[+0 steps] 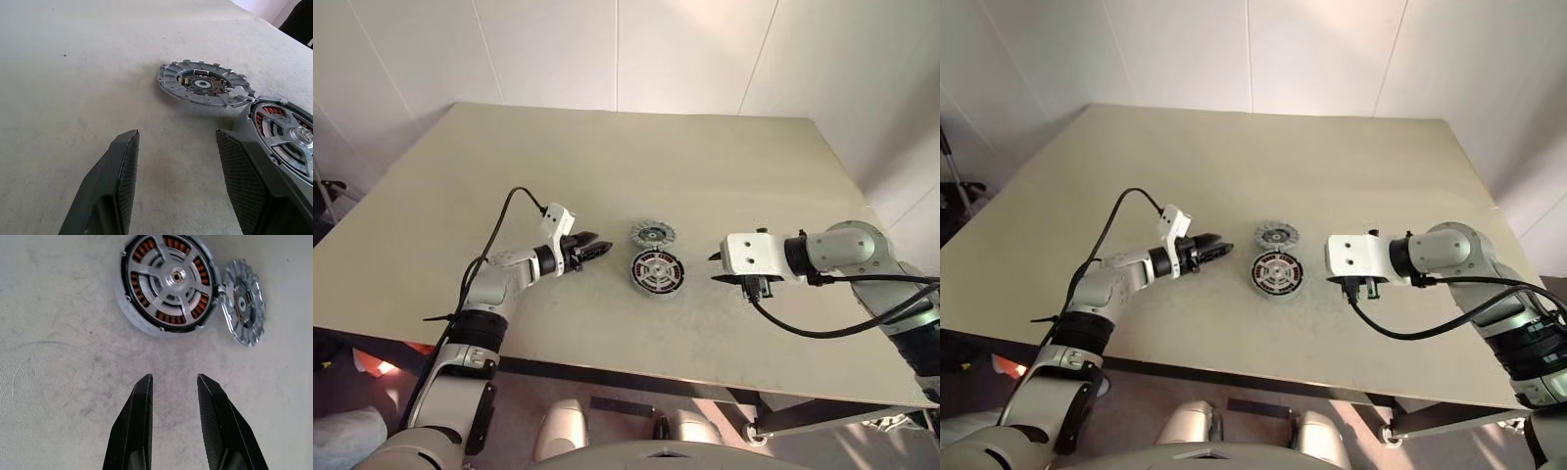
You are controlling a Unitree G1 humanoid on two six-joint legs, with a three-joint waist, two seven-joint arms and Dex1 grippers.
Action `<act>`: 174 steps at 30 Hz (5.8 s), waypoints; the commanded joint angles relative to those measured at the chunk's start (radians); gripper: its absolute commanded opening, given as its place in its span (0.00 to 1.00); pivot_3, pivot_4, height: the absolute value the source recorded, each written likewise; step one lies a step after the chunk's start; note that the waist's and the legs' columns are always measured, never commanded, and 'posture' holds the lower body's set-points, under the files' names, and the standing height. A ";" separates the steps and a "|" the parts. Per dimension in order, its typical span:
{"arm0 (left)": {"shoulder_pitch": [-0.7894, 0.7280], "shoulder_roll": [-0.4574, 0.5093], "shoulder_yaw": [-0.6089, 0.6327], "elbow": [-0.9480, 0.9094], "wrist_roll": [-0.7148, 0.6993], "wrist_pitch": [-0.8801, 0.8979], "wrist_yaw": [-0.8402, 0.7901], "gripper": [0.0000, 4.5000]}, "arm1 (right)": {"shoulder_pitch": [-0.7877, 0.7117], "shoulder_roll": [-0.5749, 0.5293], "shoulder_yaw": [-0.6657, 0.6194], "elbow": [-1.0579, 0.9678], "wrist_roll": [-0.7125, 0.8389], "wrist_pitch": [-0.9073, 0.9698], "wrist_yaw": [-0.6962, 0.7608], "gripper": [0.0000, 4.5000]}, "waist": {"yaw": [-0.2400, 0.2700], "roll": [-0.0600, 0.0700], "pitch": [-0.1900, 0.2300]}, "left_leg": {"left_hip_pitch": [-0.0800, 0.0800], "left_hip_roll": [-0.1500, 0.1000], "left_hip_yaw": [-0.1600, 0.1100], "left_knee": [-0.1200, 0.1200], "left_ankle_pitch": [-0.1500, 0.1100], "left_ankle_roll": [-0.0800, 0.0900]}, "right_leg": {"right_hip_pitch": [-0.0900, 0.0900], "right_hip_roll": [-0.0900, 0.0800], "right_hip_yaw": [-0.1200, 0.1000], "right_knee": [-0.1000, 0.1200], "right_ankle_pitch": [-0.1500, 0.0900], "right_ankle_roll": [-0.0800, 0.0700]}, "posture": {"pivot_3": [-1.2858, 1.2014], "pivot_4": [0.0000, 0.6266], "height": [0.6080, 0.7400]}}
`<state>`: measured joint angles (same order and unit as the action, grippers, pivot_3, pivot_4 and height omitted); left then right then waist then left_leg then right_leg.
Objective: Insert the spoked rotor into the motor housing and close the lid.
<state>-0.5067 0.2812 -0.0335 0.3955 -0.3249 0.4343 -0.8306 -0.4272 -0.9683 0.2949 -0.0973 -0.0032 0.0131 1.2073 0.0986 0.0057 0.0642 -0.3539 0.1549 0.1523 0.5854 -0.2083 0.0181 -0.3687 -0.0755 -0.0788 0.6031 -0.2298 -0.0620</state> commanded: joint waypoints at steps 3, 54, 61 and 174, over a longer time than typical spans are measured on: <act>-0.002 -0.010 0.005 -0.048 -0.002 -0.011 0.012 0.59 | -0.056 0.046 0.059 0.052 -0.077 -0.110 0.035 0.35 | 0.000 0.000 0.000 | -0.003 0.001 0.000 0.006 -0.001 0.001 | -0.001 0.000 0.000 0.003 0.000 0.000 | 0.52 0.00 1.00; 0.073 -0.021 0.010 -0.110 -0.007 -0.003 0.065 0.59 | -0.082 0.257 0.019 -0.046 0.000 0.300 0.082 0.00 | -0.002 0.000 0.000 | -0.003 0.003 0.000 0.013 -0.003 0.004 | 0.000 0.000 0.000 0.006 0.001 -0.001 | 0.52 0.00 1.00; 0.081 -0.014 0.014 -0.124 -0.009 0.001 0.065 0.59 | -0.135 0.322 0.019 -0.128 0.075 0.636 0.007 0.00 | -0.001 0.001 0.000 | -0.011 0.004 0.000 0.013 -0.002 0.004 | -0.008 0.000 -0.001 0.007 0.001 -0.002 | 0.52 0.00 1.00; 0.036 0.001 -0.037 -0.047 0.029 -0.002 0.017 0.59 | -0.050 0.863 -0.558 -0.139 1.076 1.278 -1.216 0.99 | 0.026 0.004 0.000 | 0.003 -0.001 0.000 -0.011 0.008 -0.020 | -0.003 0.000 0.001 0.002 -0.004 0.007 | 0.52 0.00 1.00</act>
<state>-0.4668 0.2732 -0.0811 0.3509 -0.3051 0.4399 -0.8212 -0.4512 -0.1095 -0.2762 -0.2029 1.0630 1.3088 -0.0180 0.1243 0.0100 0.0637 -0.3504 0.1539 0.1519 0.5742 -0.2000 -0.0022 -0.3716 -0.0755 -0.0781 0.6053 -0.2343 -0.0549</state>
